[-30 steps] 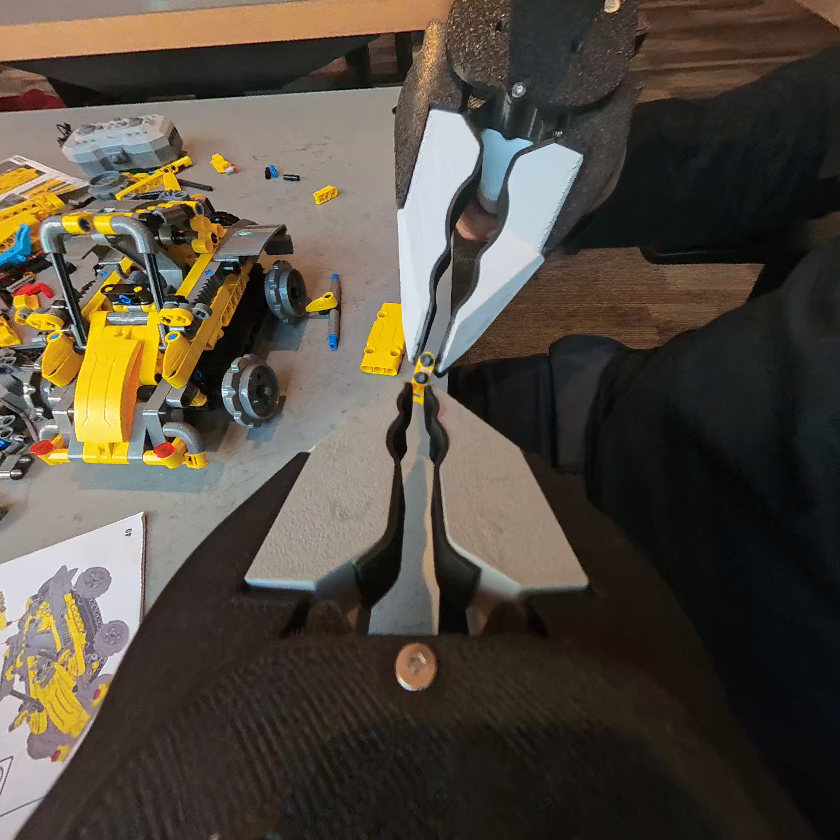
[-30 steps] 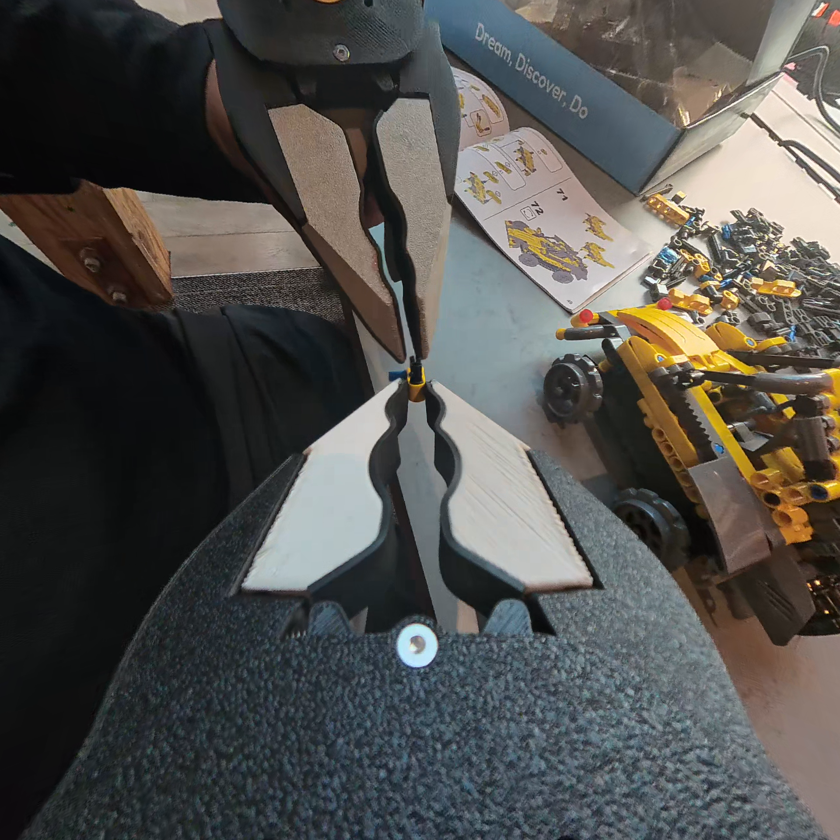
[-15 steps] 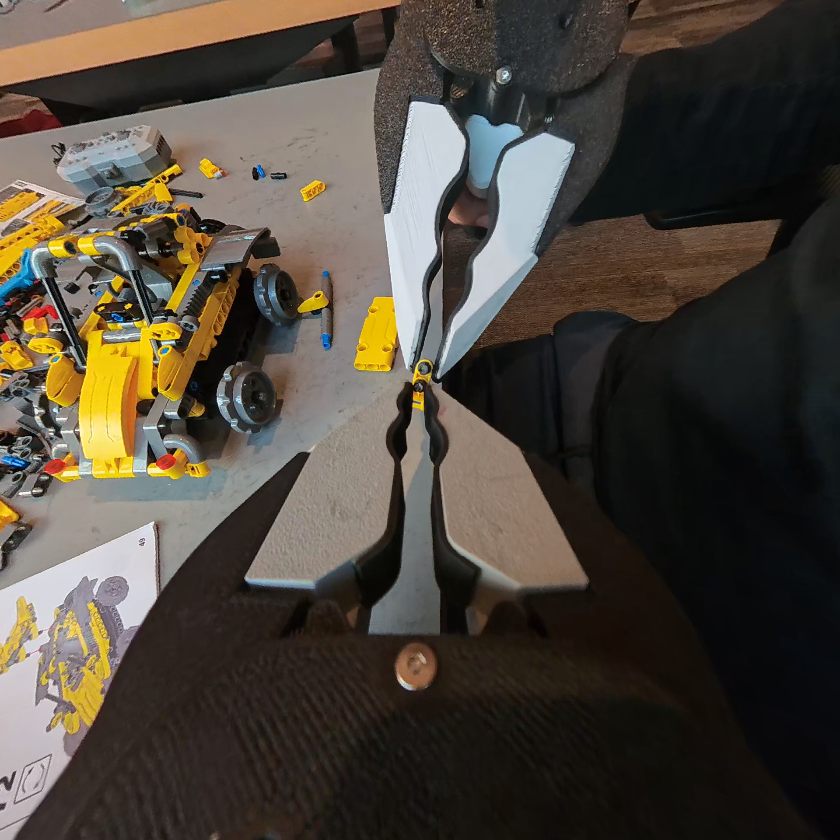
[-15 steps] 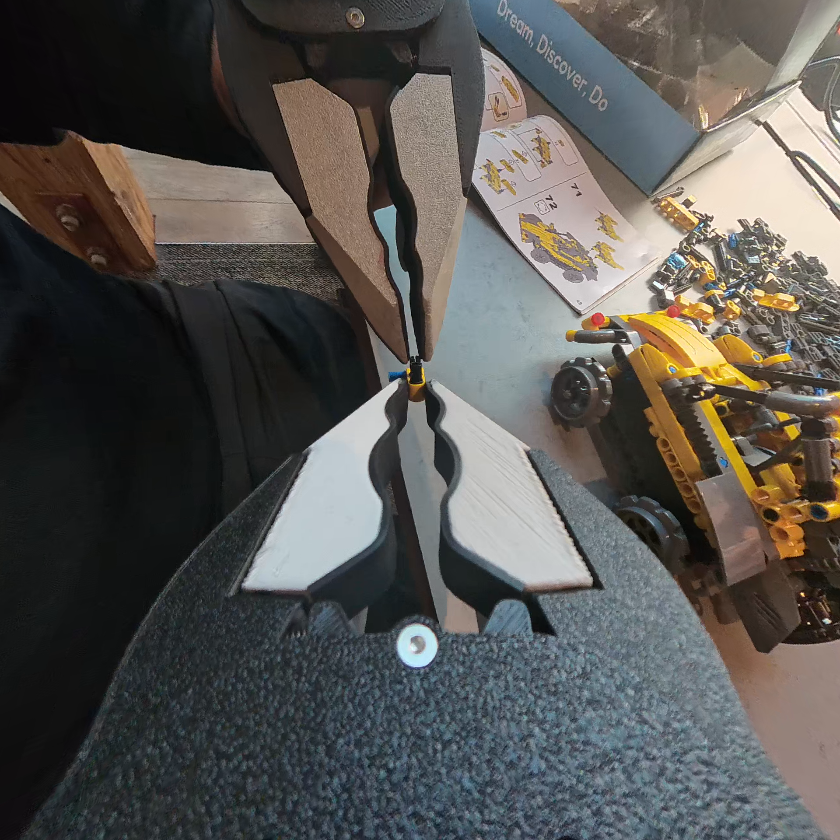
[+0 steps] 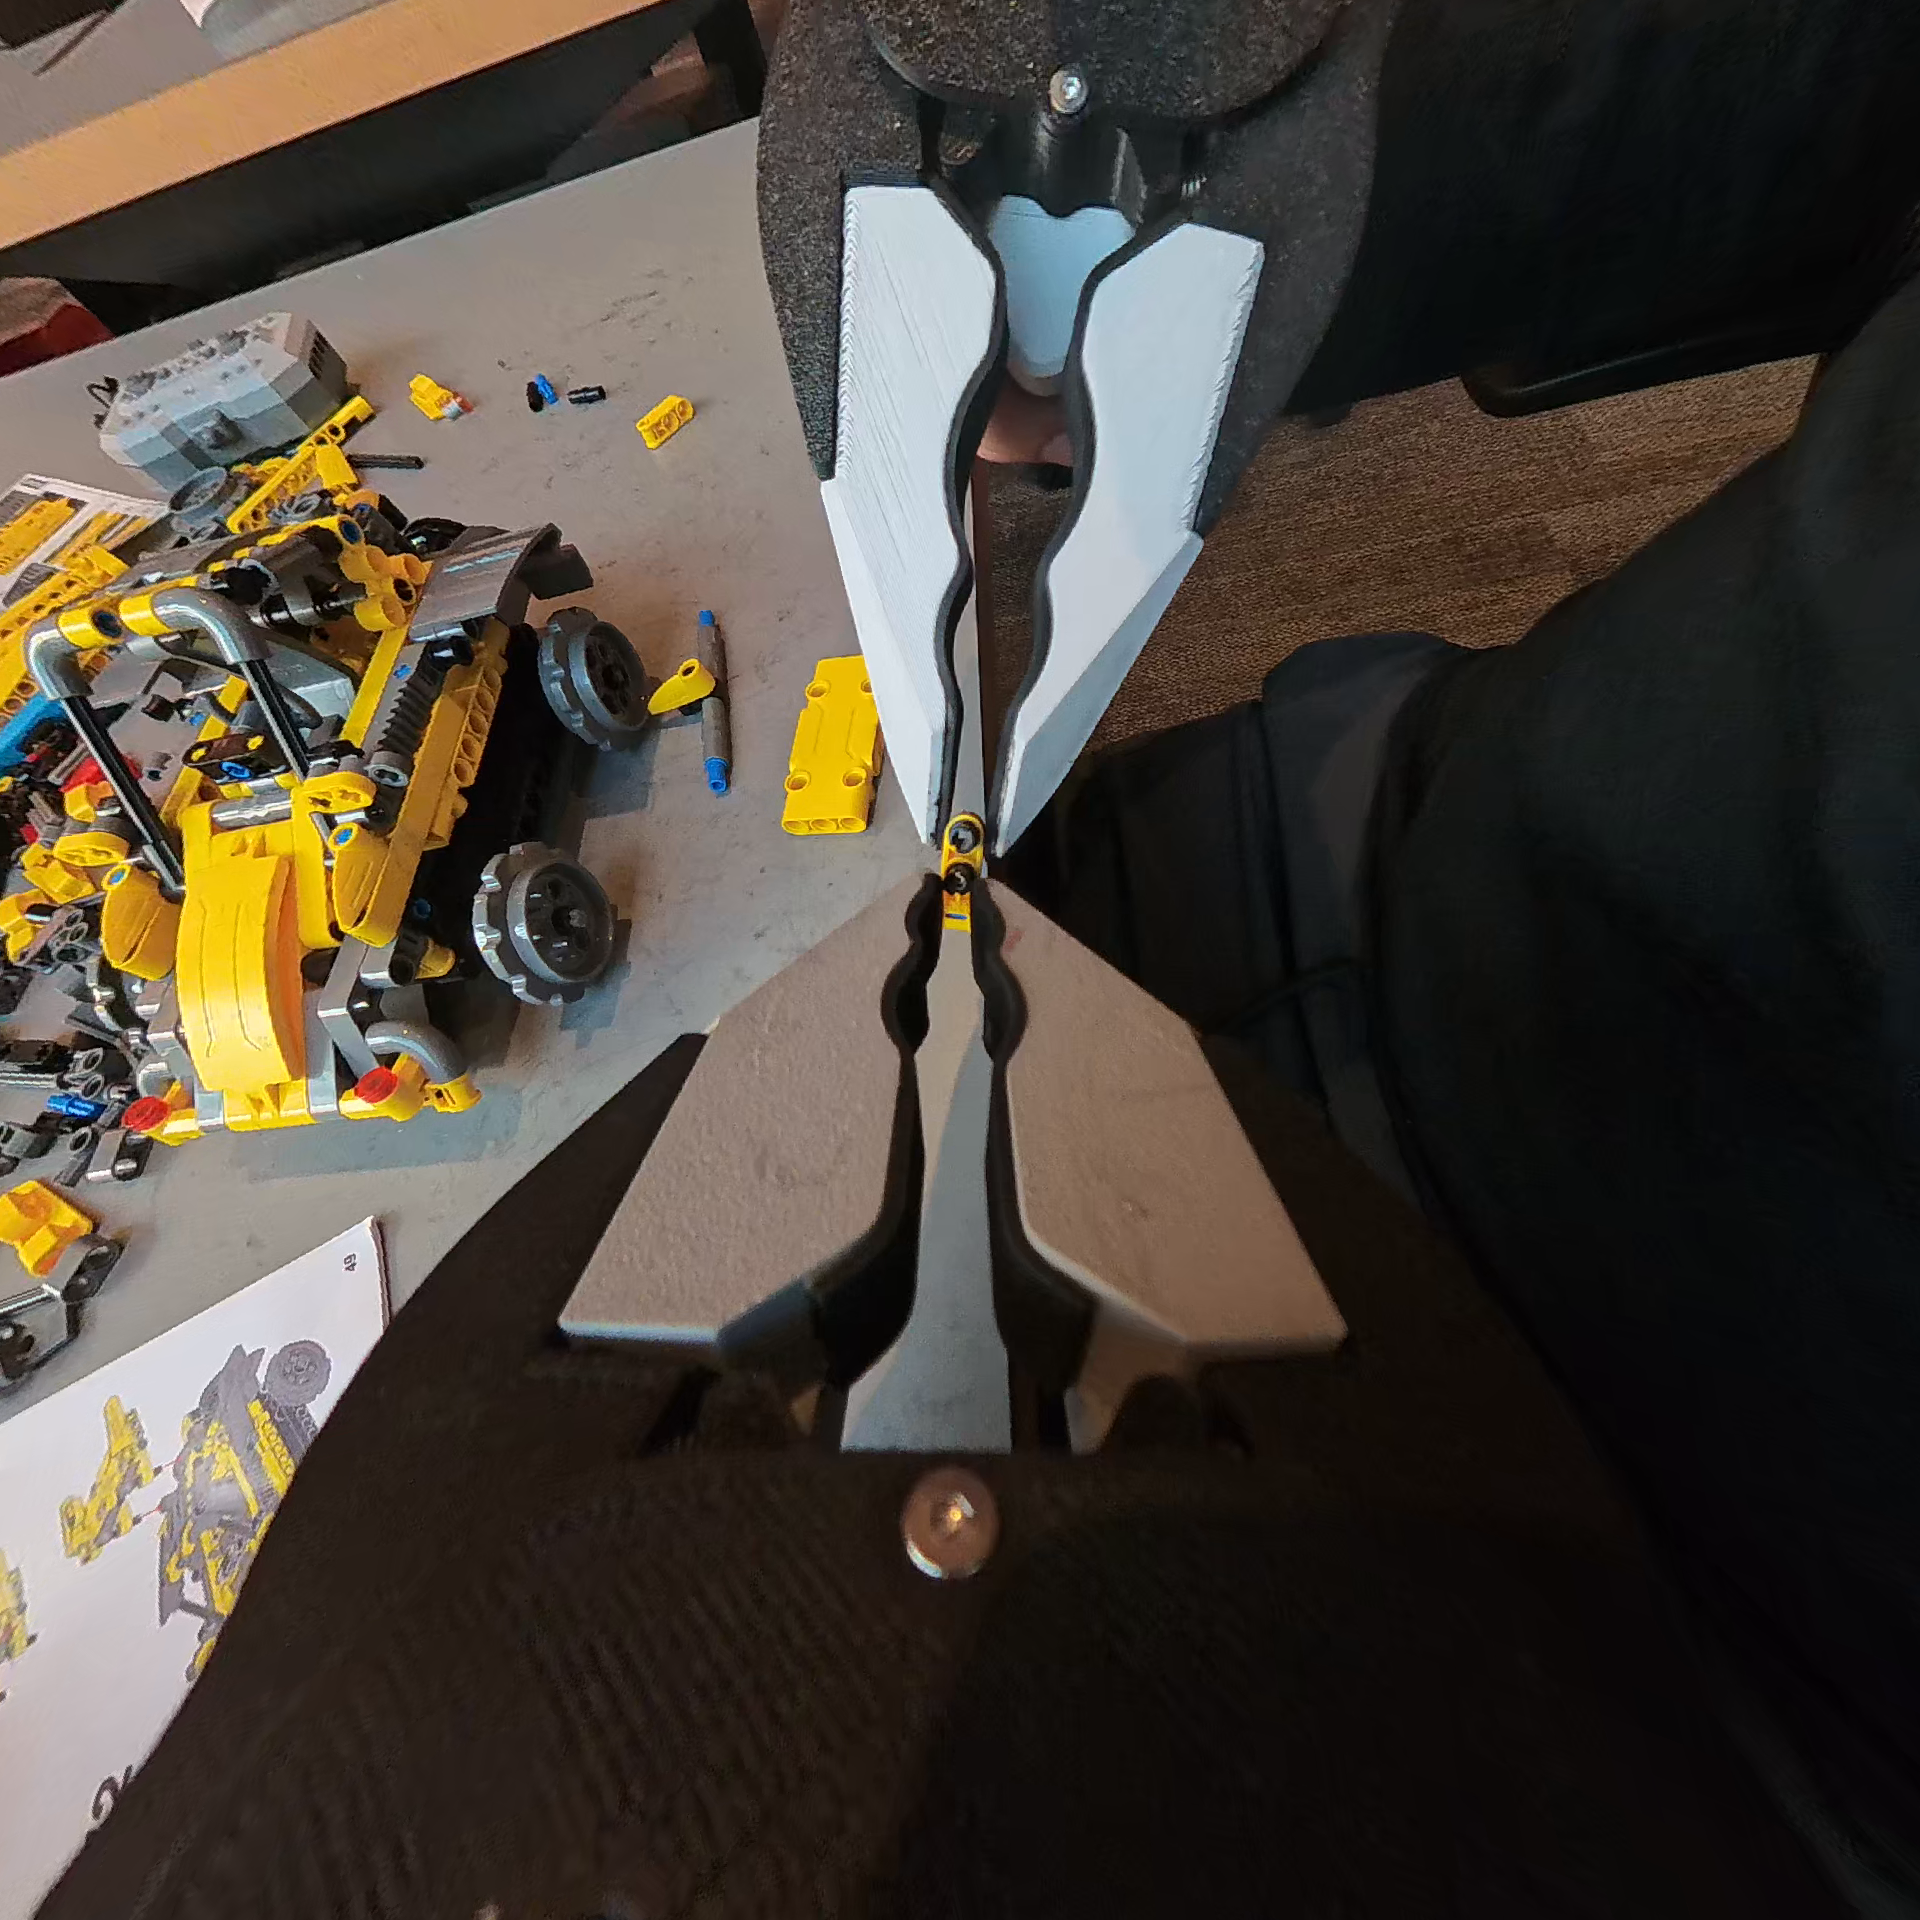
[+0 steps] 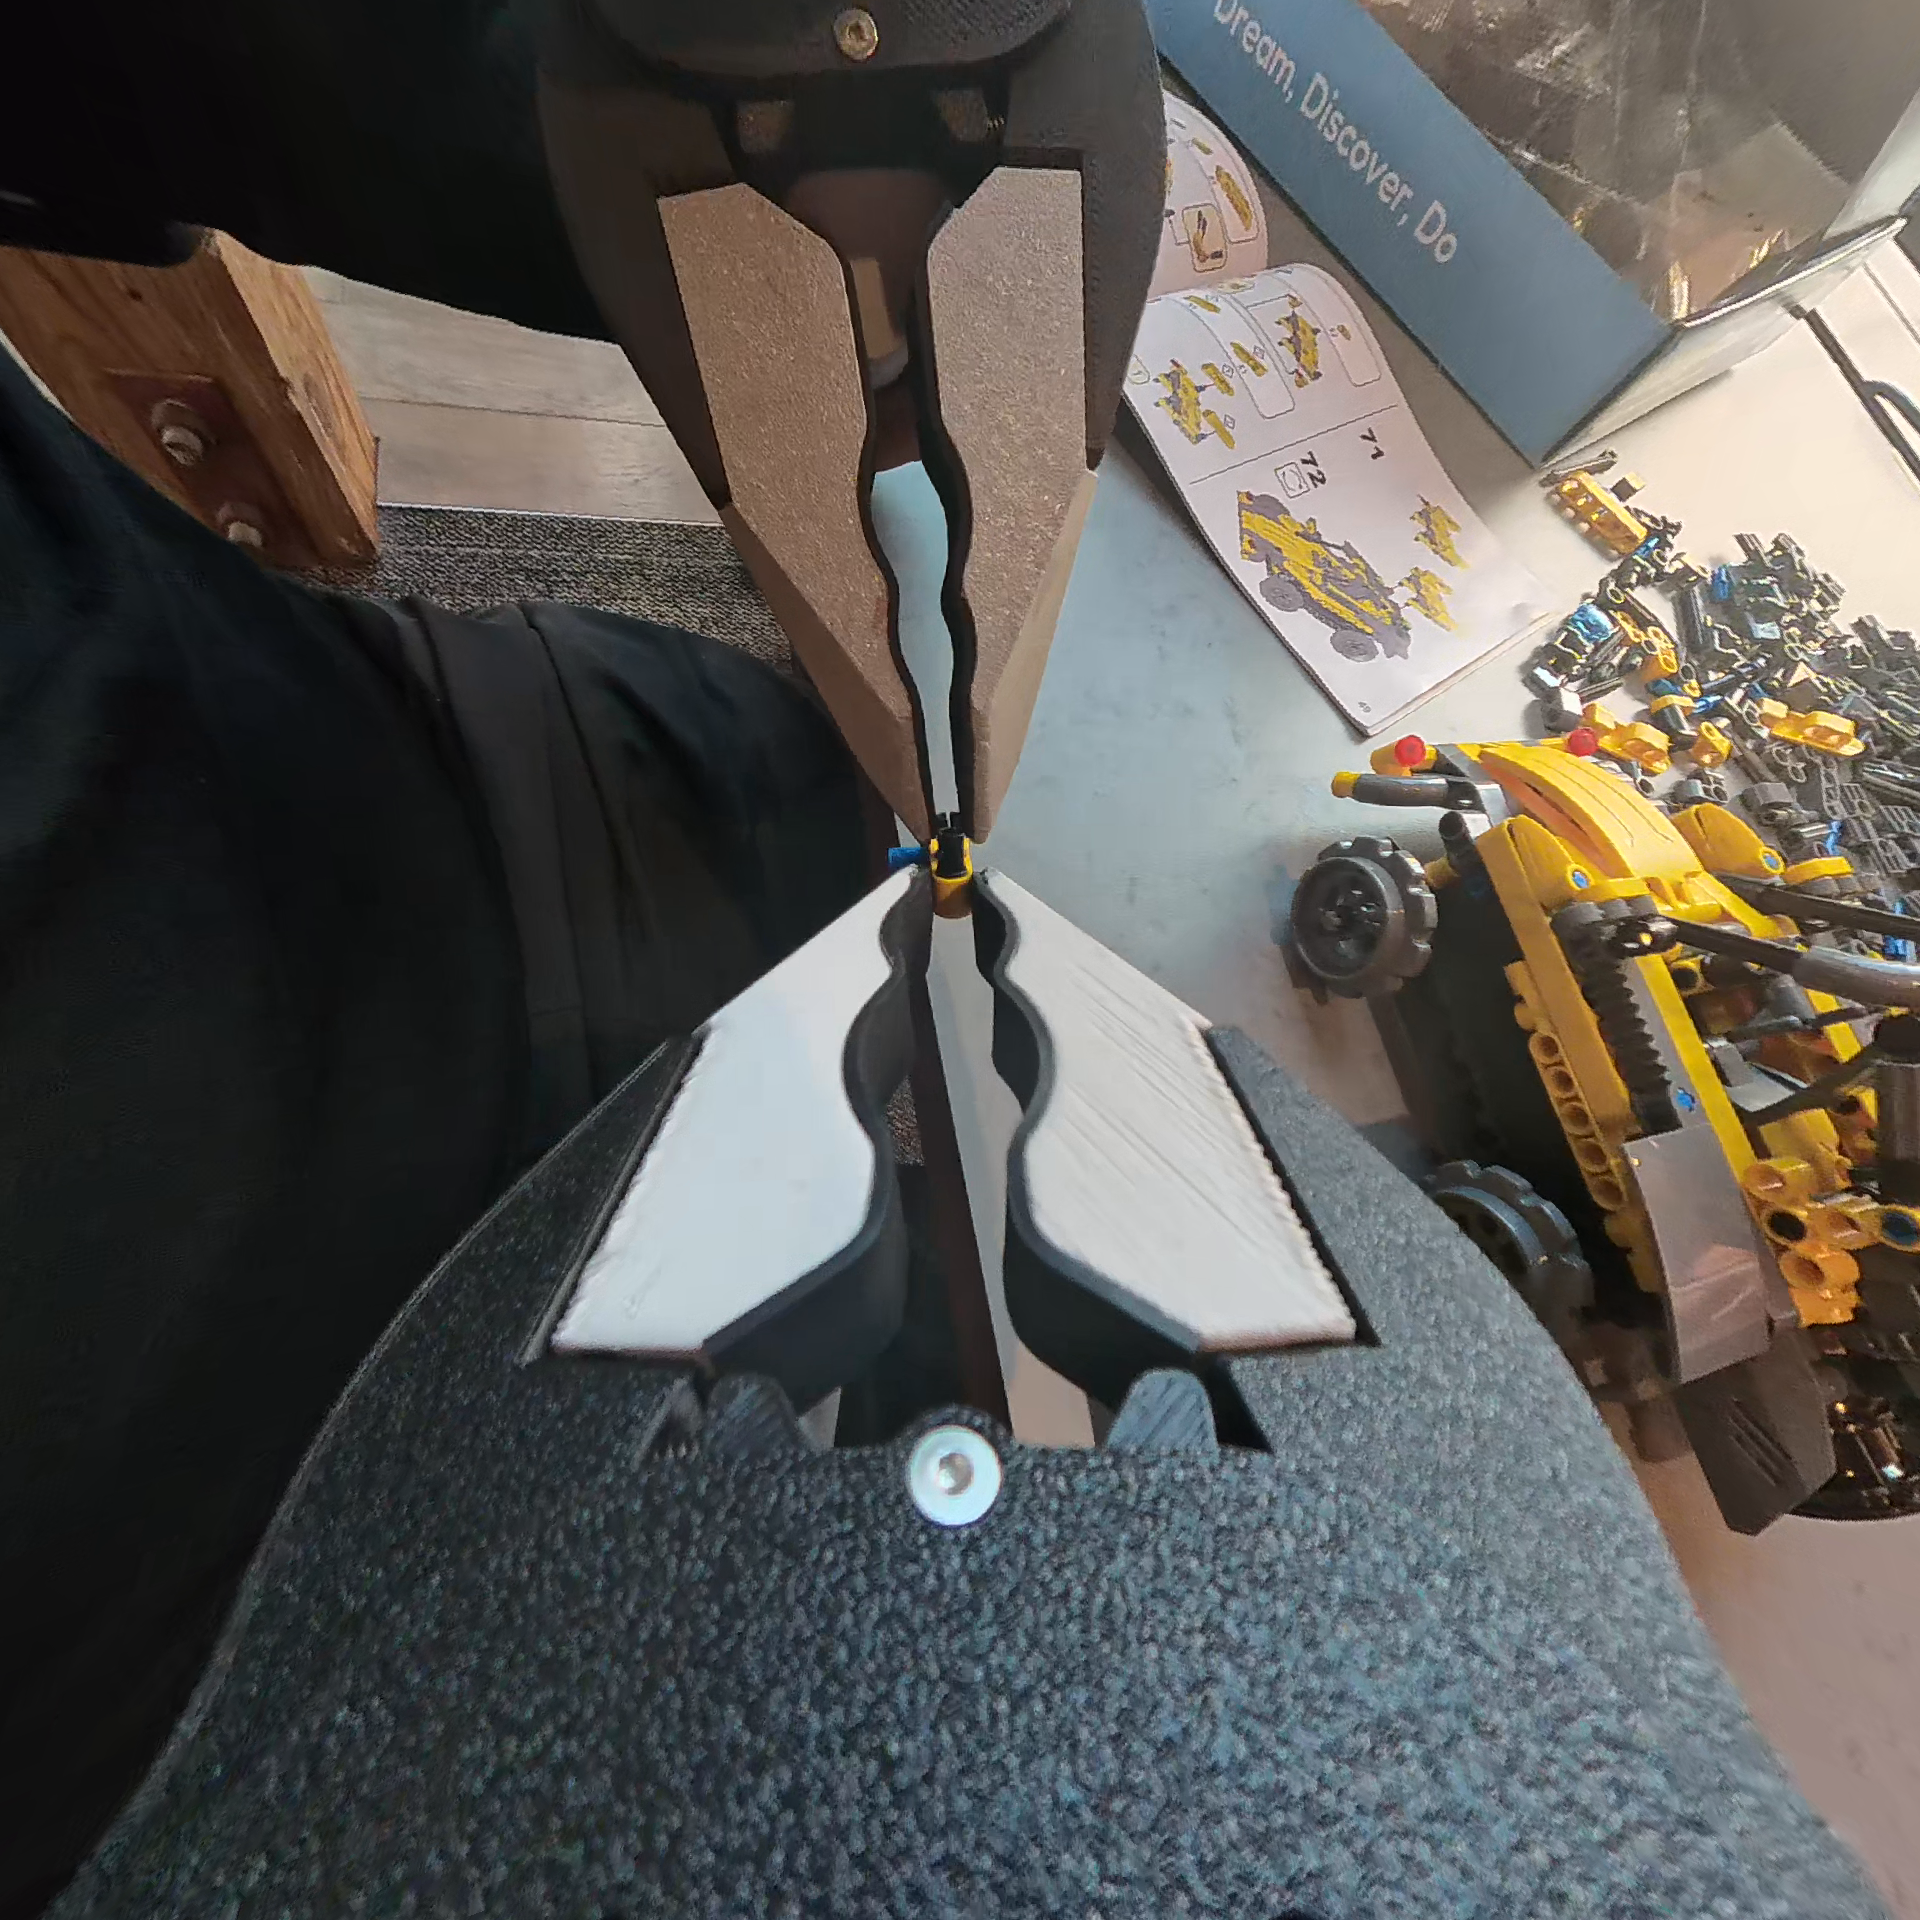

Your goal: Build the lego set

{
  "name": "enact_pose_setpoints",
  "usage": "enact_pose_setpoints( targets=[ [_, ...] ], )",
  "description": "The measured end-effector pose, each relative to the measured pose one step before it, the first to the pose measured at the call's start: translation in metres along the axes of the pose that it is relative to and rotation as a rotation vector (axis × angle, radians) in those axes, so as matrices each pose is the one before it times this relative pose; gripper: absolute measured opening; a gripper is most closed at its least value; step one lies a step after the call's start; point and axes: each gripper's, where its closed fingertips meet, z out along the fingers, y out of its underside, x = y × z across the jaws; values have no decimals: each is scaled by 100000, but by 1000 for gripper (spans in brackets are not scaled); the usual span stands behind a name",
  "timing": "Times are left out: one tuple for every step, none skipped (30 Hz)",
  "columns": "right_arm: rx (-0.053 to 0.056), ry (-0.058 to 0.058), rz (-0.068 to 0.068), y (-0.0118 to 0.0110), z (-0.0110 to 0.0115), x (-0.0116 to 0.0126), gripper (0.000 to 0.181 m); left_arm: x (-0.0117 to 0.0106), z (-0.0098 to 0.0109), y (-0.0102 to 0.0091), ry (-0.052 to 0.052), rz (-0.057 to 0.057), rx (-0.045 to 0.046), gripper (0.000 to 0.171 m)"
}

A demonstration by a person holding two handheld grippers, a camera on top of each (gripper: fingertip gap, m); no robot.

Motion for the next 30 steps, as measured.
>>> enact_pose_setpoints(
  targets=[
    [-189,142,11,38,8,23,7,-33,6,11,-104,-131,53,2],
    [-11,17,106,35,15,17,7,0,-4,-6,36,-220,138,2],
    [-81,-193,203,53,16,-21,8,19,-27,-27,296,-368,211,2],
    [-60,9,81,26,21,-13,7,5,-17,-37,187,-383,242,2],
    [108,106,-91,-19,12,-21,8,-15,-19,-20,23,-255,163,2],
    [123,86,-62,-32,20,-5,7,11,10,2,149,-127,-31,2],
    [62,-170,22,-30,23,-48,7,38,32,47,96,86,-264,1],
    [-429,-116,15,66,50,-17,7,10,37,76,-149,343,-411,2],
    [-287,66,-176,45,30,-12,7,9,37,59,-227,464,-411,2],
    [-110,81,-138,29,22,-29,7,23,6,50,-137,516,-267,2],
    [-50,-79,-16,14,11,-35,7,13,0,37,-87,573,-193,1],
    [16,66,69,-22,11,5,7,-8,-19,18,-344,733,-71,1],
    [61,145,-36,-26,-9,18,8,-24,-18,6,-536,1008,67,1],
    [-120,92,-4,-12,-6,6,8,-23,-12,21,-662,1071,-89,1],
    [-224,406,-233,17,6,39,8,-31,4,31,-738,797,-266,1],
    [-385,228,-339,31,0,11,8,-15,29,42,-476,144,-332,1],
    [-534,80,-245,57,30,-28,7,12,40,74,36,-732,-374,1],
    [-625,292,-321,69,35,-6,7,-8,39,88,221,-1207,-260,1],
    [-513,634,-406,60,48,45,7,-31,44,59,26,-1314,-121,1],
    [-503,440,-208,54,37,39,7,-46,41,47,-187,-1112,-81,1],
    [-256,45,27,34,8,19,7,-22,28,12,-499,-284,-7,1],
    [120,114,179,-8,-30,54,7,-30,11,-38,-1015,586,119,1],
    [188,-105,159,0,-50,19,7,-24,1,-67,-1126,926,61,1],
    [110,-67,239,-10,-46,19,7,-13,10,-74,-849,586,-35,1],
    [-24,87,37,16,-39,39,7,-22,17,-43,-509,8,174,1],
    [-69,-10,-37,15,-26,6,7,12,24,-17,-149,-93,312,1],
    [-376,-178,-58,58,17,-23,7,22,43,34,-66,92,10,1],
    [-589,-200,-234,90,51,-48,7,62,60,83,42,319,-497,1],
    [-735,-213,-118,137,91,-54,7,54,81,116,142,328,-671,1],
    [-572,109,194,131,84,13,7,-28,76,82,59,-376,-374,1]
  ],
)
